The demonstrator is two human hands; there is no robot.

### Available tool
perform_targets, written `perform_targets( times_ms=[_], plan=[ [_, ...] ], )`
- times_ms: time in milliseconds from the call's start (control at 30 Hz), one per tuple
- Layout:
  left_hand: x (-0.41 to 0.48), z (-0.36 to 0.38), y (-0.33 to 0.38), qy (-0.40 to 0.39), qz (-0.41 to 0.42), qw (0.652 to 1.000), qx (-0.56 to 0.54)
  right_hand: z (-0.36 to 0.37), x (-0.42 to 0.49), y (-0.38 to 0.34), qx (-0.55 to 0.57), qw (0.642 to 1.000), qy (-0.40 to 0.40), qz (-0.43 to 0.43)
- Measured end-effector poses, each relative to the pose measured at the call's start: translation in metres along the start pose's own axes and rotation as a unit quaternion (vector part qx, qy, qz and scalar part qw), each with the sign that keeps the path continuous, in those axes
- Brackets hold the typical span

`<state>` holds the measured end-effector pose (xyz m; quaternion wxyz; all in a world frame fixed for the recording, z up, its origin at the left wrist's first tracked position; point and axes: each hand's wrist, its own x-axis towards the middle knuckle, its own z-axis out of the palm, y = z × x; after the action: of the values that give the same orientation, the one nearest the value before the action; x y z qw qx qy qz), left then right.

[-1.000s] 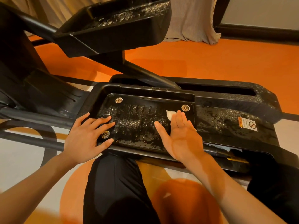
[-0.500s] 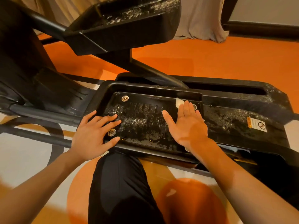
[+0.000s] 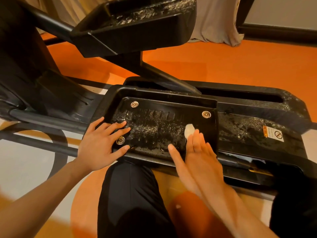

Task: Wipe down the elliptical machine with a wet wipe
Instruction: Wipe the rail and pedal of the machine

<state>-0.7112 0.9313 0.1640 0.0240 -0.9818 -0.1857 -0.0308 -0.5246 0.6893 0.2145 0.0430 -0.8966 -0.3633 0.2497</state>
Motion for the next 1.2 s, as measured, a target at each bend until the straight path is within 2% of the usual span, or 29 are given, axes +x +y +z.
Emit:
perform_targets(
  times_ms=[100, 267, 433, 533, 700, 767, 900, 1033, 1100, 1200],
  plan=[
    [0.000, -0.001, 0.001, 0.001, 0.001, 1.000, 0.000, -0.004, 0.037, 0.009, 0.007, 0.998, 0.064, 0.007],
    [0.000, -0.001, 0.000, 0.001, -0.002, 1.000, -0.002, -0.022, 0.088, 0.016, -0.065, 0.996, 0.041, 0.047],
    [0.000, 0.001, 0.000, 0.012, 0.002, 1.000, -0.007, -0.013, 0.058, 0.027, -0.072, 0.991, 0.105, 0.044],
    [0.000, 0.001, 0.000, 0.024, 0.003, 1.000, -0.007, -0.004, 0.034, 0.031, -0.074, 0.992, 0.089, 0.052],
    [0.000, 0.001, 0.000, 0.017, 0.005, 1.000, -0.005, -0.027, 0.075, 0.048, -0.016, 0.992, 0.112, 0.055],
    [0.000, 0.001, 0.000, 0.017, 0.004, 1.000, -0.004, -0.032, 0.084, 0.052, -0.003, 0.993, 0.107, 0.049],
    [0.000, 0.001, -0.001, 0.020, 0.008, 1.000, -0.003, -0.017, 0.044, 0.049, -0.061, 0.992, 0.105, 0.040],
    [0.000, 0.002, -0.001, 0.032, 0.013, 0.999, -0.002, -0.006, -0.012, 0.043, -0.035, 0.999, 0.032, 0.004],
    [0.001, 0.002, -0.001, 0.032, 0.013, 0.999, 0.000, -0.004, -0.028, 0.038, -0.047, 0.999, 0.022, -0.006],
    [0.001, 0.001, -0.001, 0.029, 0.013, 0.999, 0.001, -0.002, -0.035, 0.030, 0.002, 1.000, 0.007, -0.022]
  ],
)
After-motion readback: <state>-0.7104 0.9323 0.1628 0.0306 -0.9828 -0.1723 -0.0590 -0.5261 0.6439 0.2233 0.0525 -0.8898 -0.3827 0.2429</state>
